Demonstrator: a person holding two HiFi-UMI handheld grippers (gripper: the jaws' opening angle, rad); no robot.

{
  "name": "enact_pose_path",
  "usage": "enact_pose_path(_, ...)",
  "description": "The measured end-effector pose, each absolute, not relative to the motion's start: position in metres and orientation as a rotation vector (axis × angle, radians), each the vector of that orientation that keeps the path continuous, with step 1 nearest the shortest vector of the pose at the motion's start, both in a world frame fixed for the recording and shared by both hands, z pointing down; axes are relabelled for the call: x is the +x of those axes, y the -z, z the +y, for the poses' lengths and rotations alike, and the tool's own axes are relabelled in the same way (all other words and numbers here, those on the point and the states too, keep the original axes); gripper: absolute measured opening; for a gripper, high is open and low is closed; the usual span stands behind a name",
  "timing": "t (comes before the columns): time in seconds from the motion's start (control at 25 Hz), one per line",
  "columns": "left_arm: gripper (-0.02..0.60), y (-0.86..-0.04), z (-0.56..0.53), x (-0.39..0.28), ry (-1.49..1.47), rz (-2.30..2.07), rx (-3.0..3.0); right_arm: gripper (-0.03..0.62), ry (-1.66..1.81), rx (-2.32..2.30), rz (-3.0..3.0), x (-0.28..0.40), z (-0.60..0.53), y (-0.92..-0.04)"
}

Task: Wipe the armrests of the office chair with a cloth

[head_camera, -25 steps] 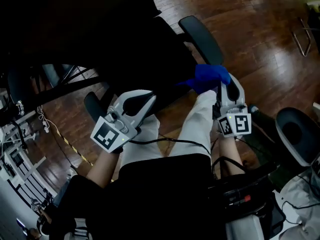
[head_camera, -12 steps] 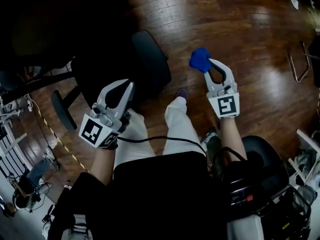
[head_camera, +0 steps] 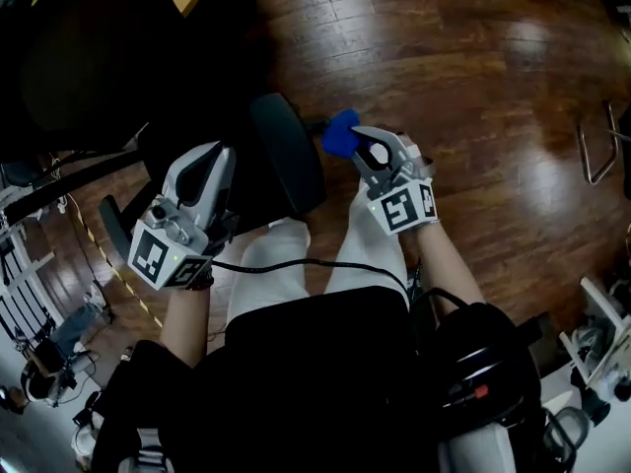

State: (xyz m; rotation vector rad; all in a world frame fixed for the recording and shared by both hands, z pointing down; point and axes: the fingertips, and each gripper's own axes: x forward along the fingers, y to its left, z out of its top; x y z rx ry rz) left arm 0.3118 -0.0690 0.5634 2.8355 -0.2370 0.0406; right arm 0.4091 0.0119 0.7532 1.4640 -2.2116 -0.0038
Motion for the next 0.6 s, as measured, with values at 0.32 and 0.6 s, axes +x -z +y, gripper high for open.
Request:
enact_pose_path(0.32,0.006,-0.589,-0.104,0.341,-0.058,-0.587,2.941,0.048,0.155,1.006,-2.5,0.381,-0.048,-0.831)
enact_pose_path(0.6,0.006,-0.667,-0.044,0.383,-0.285,-0.452,2.894,0.048,0.207,0.84,-2.591,0.364,-0.081,-0.86)
